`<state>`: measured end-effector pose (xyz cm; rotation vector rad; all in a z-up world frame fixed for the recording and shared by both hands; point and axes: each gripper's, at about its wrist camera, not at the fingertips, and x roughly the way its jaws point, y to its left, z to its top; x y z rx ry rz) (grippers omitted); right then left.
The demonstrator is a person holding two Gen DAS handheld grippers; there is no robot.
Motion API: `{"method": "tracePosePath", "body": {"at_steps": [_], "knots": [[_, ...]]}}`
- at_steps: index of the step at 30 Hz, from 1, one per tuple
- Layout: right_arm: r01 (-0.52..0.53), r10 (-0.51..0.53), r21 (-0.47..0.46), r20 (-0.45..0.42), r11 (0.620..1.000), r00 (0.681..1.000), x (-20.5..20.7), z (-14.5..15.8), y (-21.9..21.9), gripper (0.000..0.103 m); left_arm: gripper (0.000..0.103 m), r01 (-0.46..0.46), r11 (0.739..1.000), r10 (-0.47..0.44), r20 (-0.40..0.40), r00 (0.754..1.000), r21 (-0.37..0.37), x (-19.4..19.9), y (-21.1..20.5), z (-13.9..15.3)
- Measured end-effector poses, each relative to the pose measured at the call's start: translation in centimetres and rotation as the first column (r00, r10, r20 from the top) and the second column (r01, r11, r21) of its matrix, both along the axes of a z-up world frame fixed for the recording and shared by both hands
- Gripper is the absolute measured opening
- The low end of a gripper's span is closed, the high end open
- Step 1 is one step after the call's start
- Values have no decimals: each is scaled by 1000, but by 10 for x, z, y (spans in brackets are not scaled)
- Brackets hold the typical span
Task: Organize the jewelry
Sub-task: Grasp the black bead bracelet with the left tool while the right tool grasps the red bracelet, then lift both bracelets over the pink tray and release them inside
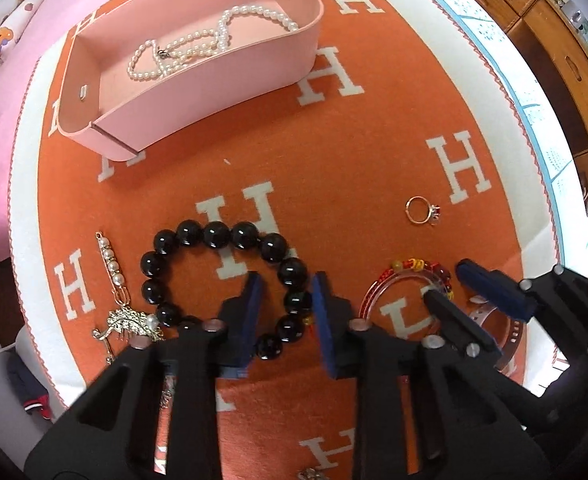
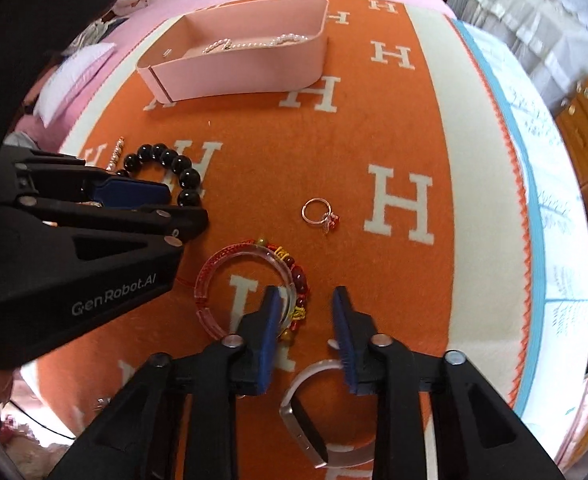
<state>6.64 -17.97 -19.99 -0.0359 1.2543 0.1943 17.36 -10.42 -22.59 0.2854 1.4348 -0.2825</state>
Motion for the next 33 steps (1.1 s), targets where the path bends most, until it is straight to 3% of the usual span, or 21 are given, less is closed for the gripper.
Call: {"method": "tracePosePath", "body": {"at_steps": [3, 13, 21, 33], "knots": [[7, -7, 19, 4, 1000, 1000, 2, -1, 0, 11, 12, -9, 1000, 9, 8, 1000, 20, -4, -10, -3], [39, -38, 111, -14, 993, 999, -2, 10, -17, 10, 12, -73, 996, 72, -22, 997, -53, -11, 5, 17], [40, -46, 125, 45, 991, 998, -13, 48, -21, 10, 12, -92, 988, 99, 51, 994, -124, -16, 21, 74], [6, -26, 113, 174, 994, 984, -23, 141, -13, 10, 12, -39, 980, 83, 225, 971, -193, -45, 51, 185]]}}
